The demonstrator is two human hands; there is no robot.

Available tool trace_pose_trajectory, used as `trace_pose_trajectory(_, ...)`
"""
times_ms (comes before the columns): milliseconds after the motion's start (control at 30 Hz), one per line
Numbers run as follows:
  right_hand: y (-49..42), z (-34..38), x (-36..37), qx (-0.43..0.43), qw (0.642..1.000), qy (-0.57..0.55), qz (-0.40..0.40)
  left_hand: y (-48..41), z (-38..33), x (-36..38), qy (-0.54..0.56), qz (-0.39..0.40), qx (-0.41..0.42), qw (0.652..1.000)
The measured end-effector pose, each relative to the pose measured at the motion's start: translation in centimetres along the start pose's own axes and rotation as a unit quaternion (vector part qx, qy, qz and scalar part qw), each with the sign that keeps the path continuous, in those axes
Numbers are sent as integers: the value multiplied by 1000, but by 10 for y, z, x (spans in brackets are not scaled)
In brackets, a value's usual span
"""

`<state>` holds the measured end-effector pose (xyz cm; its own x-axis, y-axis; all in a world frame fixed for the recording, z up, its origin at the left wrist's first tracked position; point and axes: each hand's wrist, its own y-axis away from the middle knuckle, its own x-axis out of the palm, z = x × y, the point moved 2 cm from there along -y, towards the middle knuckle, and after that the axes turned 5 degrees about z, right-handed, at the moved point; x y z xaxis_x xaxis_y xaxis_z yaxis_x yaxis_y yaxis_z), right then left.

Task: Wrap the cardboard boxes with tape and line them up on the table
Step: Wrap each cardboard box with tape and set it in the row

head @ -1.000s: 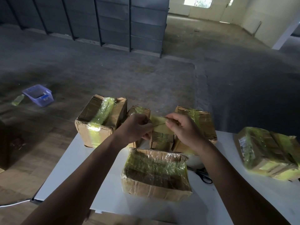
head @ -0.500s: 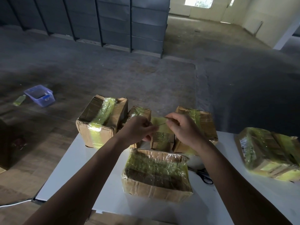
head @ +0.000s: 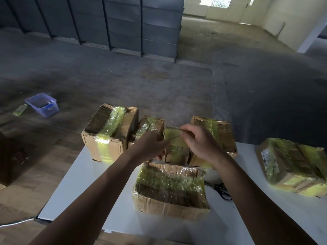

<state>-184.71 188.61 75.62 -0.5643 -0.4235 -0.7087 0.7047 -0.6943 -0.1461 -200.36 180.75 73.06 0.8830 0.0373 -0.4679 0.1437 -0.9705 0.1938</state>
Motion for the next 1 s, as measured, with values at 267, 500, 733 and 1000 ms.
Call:
trace_pose_trajectory(267,1,-2,-5,6,998,-49,51,5,-8,-3,42,-14,31,999)
trace_pose_trajectory(500,4,-6,-13,23,987,-152,54,10,-12,-1,125,22,66,990)
trace_pose_trajectory(733,1,-4,-7,28,994,-92,45,7,-6,-8,63,74,44,994)
trace_pose_trajectory(1000,-2,-6,-5,25,999,-23,40,-2,1,-3,21,2,25,999)
